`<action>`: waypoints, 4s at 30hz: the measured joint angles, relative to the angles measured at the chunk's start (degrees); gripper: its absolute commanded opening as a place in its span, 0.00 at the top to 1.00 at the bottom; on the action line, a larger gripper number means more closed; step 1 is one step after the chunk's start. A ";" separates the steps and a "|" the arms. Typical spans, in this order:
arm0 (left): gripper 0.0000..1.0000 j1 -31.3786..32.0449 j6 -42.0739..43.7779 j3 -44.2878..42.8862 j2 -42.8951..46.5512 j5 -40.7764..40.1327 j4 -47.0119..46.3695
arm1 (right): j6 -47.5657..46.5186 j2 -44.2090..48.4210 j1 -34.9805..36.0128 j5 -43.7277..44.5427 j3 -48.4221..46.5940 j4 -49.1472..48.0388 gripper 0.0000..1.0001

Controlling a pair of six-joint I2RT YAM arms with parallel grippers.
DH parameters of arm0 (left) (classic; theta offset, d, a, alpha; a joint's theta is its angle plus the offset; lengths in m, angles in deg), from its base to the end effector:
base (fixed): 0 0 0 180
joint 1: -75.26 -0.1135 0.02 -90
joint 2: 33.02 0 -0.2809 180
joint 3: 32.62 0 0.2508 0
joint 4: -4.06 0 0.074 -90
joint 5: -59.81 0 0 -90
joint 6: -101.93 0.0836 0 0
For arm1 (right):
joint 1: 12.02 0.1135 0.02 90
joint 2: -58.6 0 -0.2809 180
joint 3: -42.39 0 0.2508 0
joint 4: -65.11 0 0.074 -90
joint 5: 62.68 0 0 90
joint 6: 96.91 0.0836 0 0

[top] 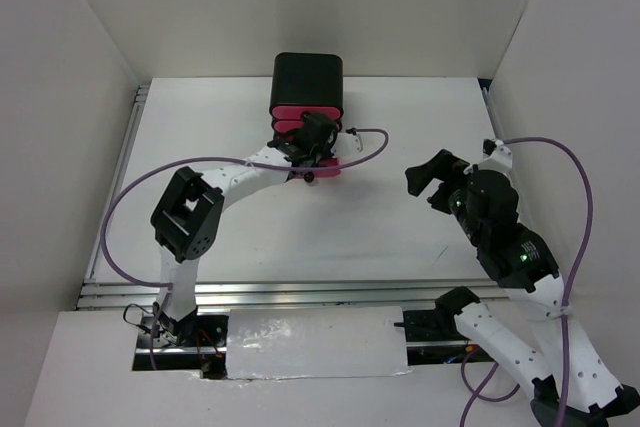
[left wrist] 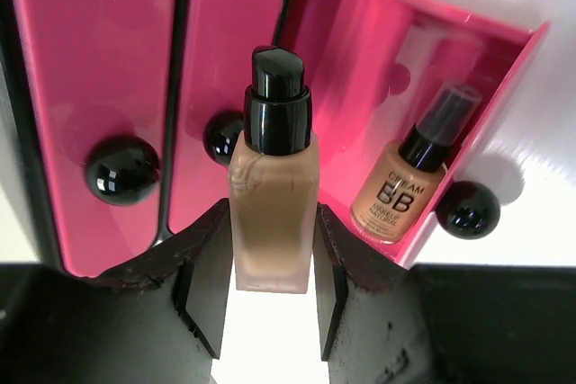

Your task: Organize the makeup

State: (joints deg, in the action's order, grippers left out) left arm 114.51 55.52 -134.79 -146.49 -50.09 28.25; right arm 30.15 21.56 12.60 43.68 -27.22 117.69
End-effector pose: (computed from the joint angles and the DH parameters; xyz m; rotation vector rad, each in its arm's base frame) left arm 0.4068 -0.2956 0.2334 1.2885 1.7569 0.4227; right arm 0.1480 0.0419 0.3649 0.4005 1.8894 0.4525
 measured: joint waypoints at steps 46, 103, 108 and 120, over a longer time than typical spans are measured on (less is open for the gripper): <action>0.01 -4.11 -49.03 -16.22 9.14 -18.78 19.80 | 17.59 -20.85 1.42 -15.21 17.59 -22.97 0.78; 0.01 -4.46 -70.51 5.99 52.17 0.31 39.34 | 60.85 -89.85 6.54 -12.26 -9.94 -73.75 1.00; 0.01 -4.46 -70.51 6.08 52.09 0.92 38.91 | 60.61 -92.43 4.57 -13.57 -14.80 -73.05 1.00; 0.01 -4.46 -70.55 7.50 51.63 2.01 38.42 | 59.60 -94.75 3.08 -15.93 -17.59 -74.31 0.87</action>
State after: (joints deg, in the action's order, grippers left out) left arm 110.05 -15.03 -127.30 -94.87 -48.08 66.68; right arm 89.75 -73.18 15.68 27.74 -44.81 43.38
